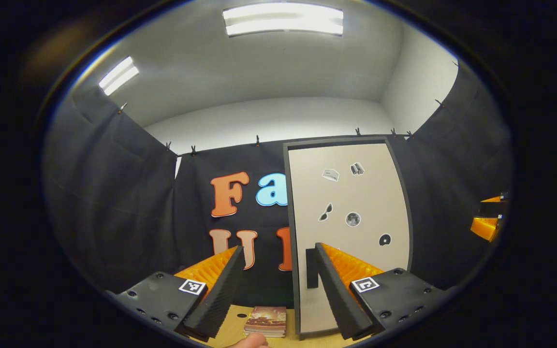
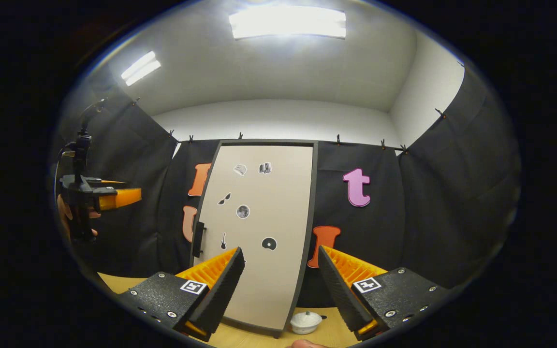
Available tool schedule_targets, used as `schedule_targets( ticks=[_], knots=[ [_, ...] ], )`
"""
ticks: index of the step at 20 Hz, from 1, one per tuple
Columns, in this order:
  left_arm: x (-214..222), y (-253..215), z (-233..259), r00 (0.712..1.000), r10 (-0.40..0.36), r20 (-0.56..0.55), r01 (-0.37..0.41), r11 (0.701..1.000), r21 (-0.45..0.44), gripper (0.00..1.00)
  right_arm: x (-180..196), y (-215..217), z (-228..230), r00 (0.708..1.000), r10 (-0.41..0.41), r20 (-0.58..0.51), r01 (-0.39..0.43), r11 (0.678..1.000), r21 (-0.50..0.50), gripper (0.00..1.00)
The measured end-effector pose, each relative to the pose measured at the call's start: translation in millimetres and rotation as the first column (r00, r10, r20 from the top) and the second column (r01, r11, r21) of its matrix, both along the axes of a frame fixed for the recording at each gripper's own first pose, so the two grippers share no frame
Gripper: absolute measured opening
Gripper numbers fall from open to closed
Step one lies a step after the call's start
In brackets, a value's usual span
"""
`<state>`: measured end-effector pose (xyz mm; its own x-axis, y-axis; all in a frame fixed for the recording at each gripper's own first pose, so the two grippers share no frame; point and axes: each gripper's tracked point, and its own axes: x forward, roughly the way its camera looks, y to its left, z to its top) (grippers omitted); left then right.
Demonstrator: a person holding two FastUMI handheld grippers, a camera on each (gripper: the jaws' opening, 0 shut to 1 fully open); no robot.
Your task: Open the cabinet door with the right hand, grasp the bottle in the cabinet with the left hand and place it on the coaster, then close the cabinet door with the right hand.
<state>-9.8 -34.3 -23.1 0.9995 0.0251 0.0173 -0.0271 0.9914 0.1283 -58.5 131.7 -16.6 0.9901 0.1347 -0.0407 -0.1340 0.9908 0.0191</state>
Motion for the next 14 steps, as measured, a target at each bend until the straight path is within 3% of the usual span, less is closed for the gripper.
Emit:
schedule_targets(
  ticks=[9, 14],
  knots=[
    [-6, 26, 8, 0.998, 0.041, 0.045, -0.041, 0.999, 0.017, 0.94, 10, 16, 1, 0.999, 0.033, 0.021, -0.034, 0.999, 0.018, 0.94],
    [-8, 16, 13, 0.997, 0.018, 0.075, -0.022, 0.999, 0.046, 0.94, 7, 4, 13, 0.999, -0.002, 0.053, 0.0, 1.0, 0.025, 0.94]
  ],
)
